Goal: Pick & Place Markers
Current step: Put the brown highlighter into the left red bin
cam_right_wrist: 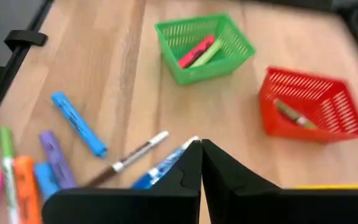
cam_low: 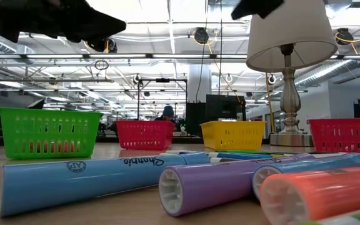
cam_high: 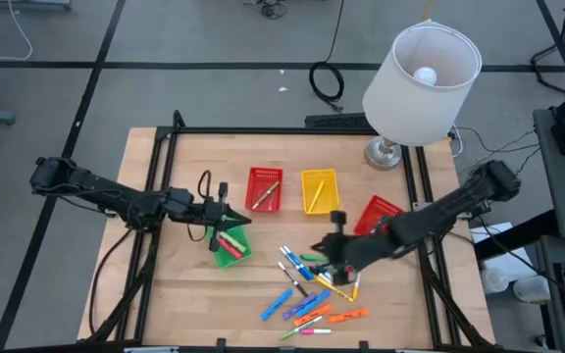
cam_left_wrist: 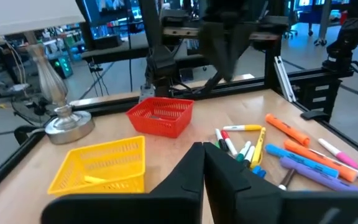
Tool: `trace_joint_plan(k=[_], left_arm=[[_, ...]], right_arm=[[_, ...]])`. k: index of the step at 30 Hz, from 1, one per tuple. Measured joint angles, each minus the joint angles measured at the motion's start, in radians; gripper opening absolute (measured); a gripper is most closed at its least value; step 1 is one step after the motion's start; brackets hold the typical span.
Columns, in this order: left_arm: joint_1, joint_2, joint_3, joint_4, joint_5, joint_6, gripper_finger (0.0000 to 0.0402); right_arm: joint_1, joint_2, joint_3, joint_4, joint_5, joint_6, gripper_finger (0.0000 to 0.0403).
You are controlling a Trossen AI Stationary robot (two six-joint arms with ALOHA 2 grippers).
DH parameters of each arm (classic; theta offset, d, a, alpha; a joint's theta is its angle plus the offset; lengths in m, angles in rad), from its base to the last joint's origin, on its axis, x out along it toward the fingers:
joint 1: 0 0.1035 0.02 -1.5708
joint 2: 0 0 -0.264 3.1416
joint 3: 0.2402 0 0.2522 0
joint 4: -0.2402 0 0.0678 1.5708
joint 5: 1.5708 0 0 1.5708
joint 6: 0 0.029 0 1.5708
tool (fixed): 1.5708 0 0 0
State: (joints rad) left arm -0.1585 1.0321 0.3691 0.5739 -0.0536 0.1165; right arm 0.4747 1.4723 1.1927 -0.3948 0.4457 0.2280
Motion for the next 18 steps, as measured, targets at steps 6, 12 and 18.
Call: trace_joint_plan(k=[6,12,18], left_arm=[[0.0,0.0,0.0,-0.001,0.0,-0.017,0.0014],[0.0,0.0,0.0,-0.011,0.0,-0.018,0.0039],[-0.002,-0.024,0.0,-0.043,0.001,-0.019,0.0041]], right_arm=[[-0.002,0.265,0.356,-0.279,-0.059,0.193,0.0],[-0.01,0.476,0.547,-0.339,-0.12,0.327,0.0],[-0.051,0.597,0.57,-0.313,-0.242,0.378,0.0001]])
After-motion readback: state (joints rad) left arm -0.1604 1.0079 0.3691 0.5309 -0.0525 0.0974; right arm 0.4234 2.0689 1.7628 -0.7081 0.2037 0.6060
